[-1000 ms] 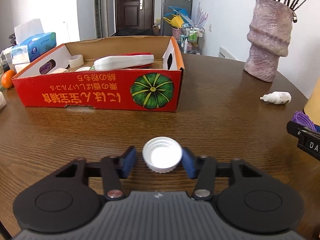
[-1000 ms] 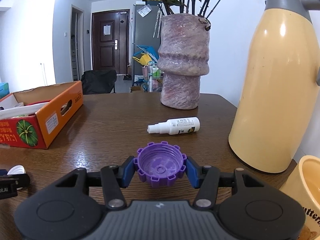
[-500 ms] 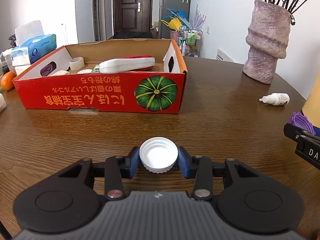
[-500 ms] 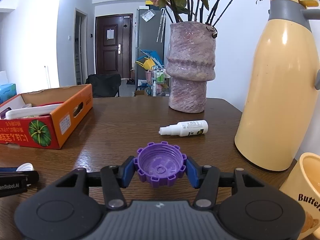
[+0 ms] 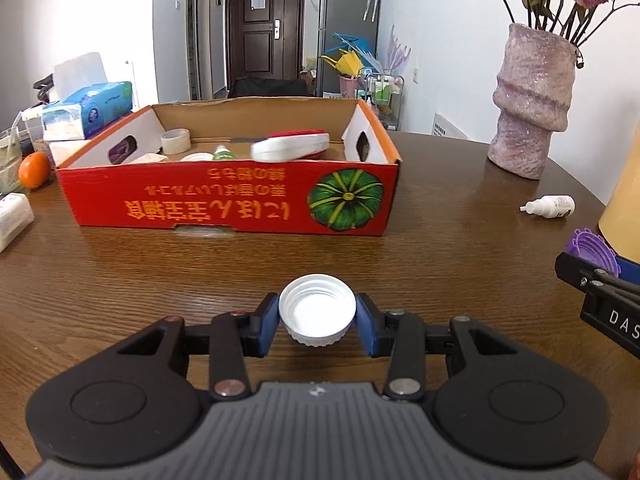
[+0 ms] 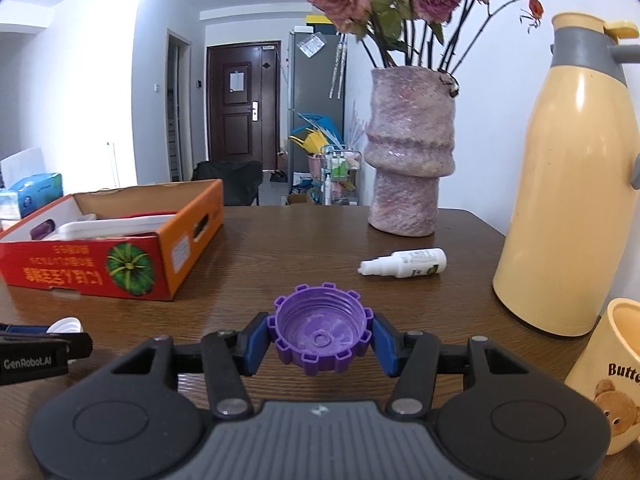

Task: Organize rigid objects
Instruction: 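Carry the white cap and purple cap over the red box with both grippers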

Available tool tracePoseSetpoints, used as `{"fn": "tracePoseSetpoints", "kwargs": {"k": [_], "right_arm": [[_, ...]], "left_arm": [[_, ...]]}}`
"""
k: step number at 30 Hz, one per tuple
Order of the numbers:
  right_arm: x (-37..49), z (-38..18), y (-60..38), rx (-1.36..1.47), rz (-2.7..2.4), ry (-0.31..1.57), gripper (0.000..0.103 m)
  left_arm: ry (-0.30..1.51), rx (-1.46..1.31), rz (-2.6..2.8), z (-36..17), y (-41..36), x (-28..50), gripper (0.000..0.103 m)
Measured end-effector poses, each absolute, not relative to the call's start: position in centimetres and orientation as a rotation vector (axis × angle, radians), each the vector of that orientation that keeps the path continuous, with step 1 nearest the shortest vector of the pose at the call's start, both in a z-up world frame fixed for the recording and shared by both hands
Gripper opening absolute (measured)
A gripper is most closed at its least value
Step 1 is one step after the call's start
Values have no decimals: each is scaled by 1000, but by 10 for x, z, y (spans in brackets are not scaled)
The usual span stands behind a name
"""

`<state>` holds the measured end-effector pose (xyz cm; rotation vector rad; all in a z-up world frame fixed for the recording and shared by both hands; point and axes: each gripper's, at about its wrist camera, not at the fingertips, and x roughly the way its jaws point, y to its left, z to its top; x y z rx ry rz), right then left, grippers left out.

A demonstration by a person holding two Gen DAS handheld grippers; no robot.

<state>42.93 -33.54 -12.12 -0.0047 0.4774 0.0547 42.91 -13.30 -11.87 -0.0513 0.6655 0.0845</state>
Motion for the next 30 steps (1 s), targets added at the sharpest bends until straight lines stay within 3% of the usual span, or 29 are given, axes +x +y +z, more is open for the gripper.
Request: {"fn": "tracePoseSetpoints", "kwargs": {"k": [30], "right_arm": [[356,-114,-233,34,114,396,53]], "left_arm": [[571,-83,138,-92,-6,361,41]]}}
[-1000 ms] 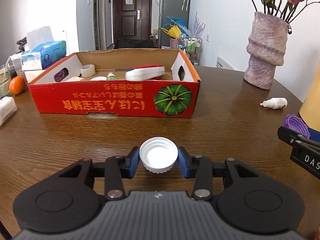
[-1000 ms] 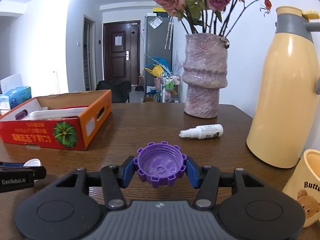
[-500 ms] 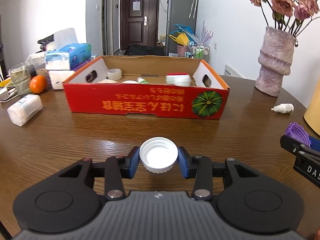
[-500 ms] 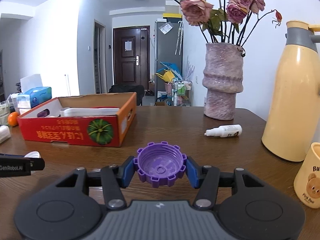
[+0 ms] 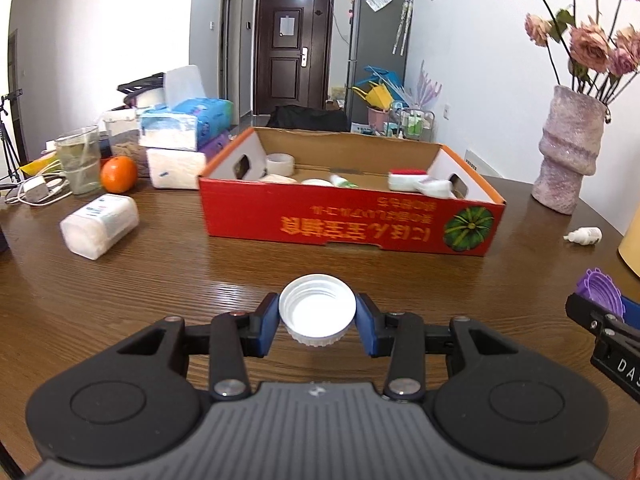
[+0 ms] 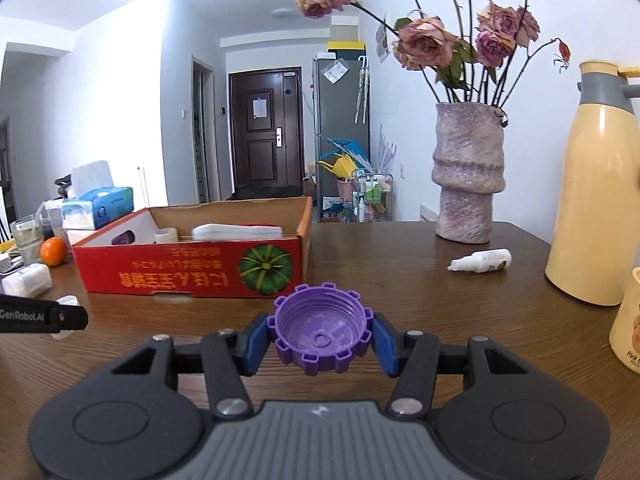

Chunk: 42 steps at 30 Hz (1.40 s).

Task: Organize rigid objects
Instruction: 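Carry the white cap and purple cap over the red box with both grippers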

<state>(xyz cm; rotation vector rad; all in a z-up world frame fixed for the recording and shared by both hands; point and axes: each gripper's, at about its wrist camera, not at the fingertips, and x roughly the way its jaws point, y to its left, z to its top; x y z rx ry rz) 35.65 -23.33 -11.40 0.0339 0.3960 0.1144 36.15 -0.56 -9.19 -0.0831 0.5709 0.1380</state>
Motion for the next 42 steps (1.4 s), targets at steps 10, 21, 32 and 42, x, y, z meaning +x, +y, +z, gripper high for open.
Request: {"fn": "tracePoseSetpoints", "kwargs": {"k": [10,21,32,42], "right_arm": [[347,-111,-185,23,139,376,53],[359,-94,-154,39,152,337,53],[389,-77,-127,47,163,286,53],[421,-73,-116,71,161,274,53]], "left_arm": [[548,-105,137,-81,31,355,41],[510,-95,124,-61,47,365,41],[473,-132,149,-47,65,393,41],[450,-156,153,-41,76,420,41]]}}
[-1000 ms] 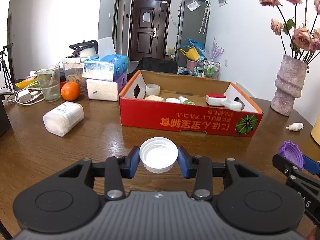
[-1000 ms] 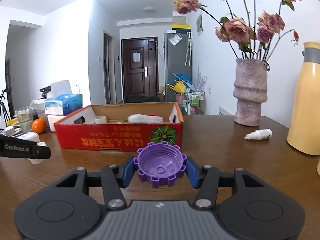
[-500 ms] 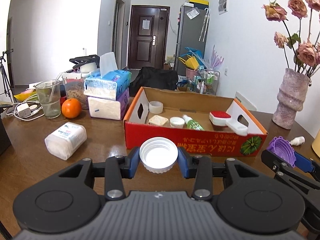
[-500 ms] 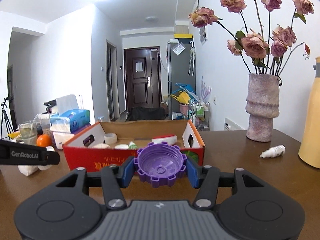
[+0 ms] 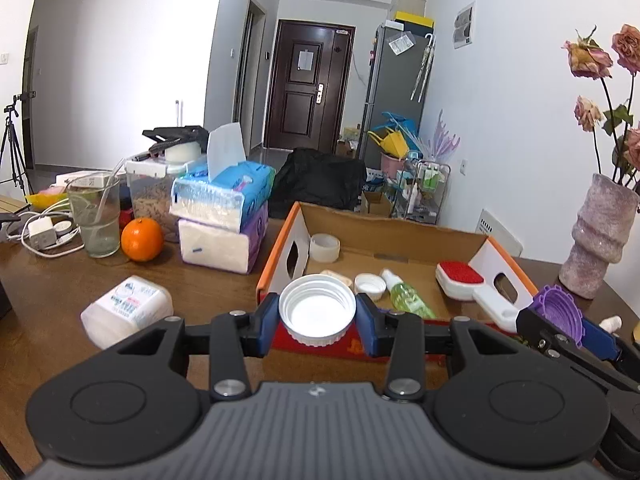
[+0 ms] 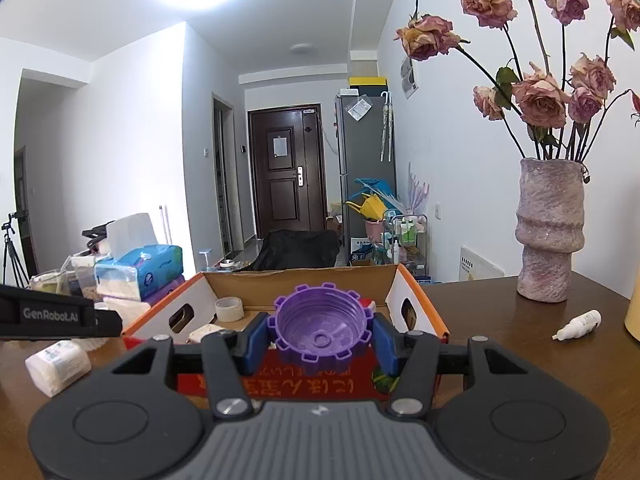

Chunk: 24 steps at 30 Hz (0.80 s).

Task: Organize rigid objects
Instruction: 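Carry the white cap and purple cap over the red box with both grippers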

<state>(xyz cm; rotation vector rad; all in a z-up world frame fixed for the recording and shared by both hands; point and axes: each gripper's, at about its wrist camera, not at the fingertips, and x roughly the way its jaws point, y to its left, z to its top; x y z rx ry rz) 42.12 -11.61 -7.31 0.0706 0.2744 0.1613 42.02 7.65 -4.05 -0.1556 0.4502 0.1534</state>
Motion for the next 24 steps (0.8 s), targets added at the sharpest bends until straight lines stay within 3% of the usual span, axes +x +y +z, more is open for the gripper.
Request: {"fn": "tracePoseSetpoints", "kwargs": {"k": [24], "right_arm": [[505,-76,-99,84,177,283,53]], "left_arm": [[452,-164,175,-42,95,498,41]]}}
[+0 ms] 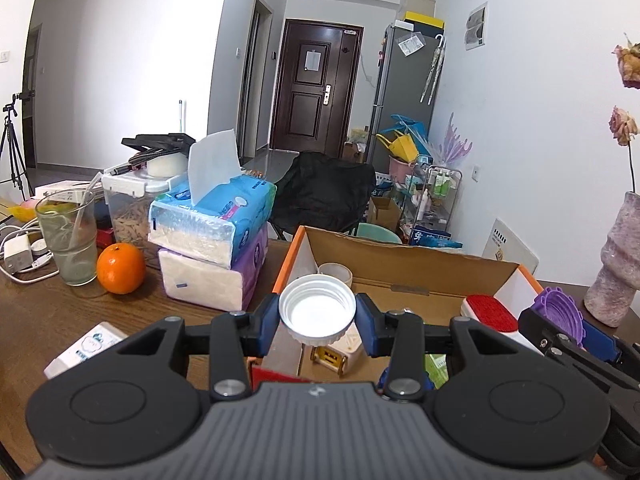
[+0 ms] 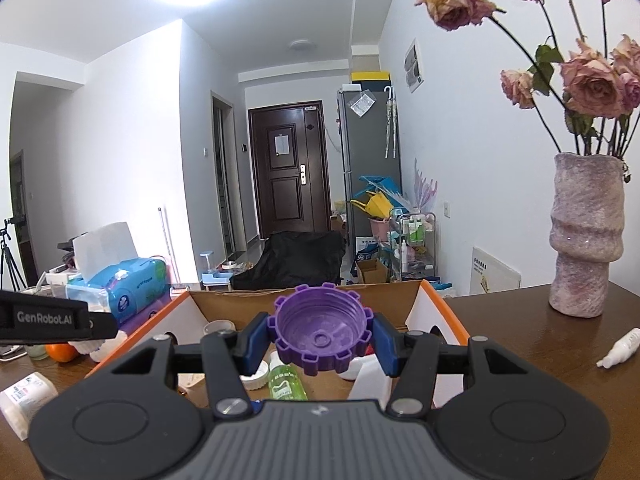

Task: Organize rigid objects
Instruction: 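Carry the white cap and purple cap over the red box with both grippers, then release the white cap with the left gripper while the right gripper releases the purple cap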

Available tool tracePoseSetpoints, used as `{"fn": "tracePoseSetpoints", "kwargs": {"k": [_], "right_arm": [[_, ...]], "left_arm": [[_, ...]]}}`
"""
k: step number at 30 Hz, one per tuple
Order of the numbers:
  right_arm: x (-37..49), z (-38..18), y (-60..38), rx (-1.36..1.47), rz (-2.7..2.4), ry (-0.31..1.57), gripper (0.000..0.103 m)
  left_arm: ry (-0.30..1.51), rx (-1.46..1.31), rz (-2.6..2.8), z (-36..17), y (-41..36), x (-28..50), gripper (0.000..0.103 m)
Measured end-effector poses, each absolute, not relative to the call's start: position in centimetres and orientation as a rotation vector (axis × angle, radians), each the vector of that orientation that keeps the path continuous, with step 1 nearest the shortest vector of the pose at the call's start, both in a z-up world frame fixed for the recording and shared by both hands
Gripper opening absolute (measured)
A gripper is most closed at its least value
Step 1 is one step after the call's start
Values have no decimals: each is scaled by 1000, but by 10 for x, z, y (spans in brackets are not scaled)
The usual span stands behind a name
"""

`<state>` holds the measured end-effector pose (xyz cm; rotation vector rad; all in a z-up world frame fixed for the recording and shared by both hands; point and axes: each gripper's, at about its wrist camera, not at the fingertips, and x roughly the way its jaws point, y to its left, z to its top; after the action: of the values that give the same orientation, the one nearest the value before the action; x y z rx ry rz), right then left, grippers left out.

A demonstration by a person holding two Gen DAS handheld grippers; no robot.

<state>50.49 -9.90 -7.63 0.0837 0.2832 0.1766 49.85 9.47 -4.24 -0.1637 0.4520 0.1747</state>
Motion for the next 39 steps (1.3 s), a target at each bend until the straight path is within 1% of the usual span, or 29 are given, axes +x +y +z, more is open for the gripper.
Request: {"fn": "tracePoseSetpoints", "kwargs": {"k": [19,33,39], "right_arm": [[553,-79,-92,46,187,292,53],[585,-88,-90,27,153,349,53],[585,-89,-88,11,150,359,53]], "left_arm": [[445,-144,175,-46,94,547,41],[474,-112,182,-61,82,590,41],[488,-103,175,-65,81,592,42]]}}
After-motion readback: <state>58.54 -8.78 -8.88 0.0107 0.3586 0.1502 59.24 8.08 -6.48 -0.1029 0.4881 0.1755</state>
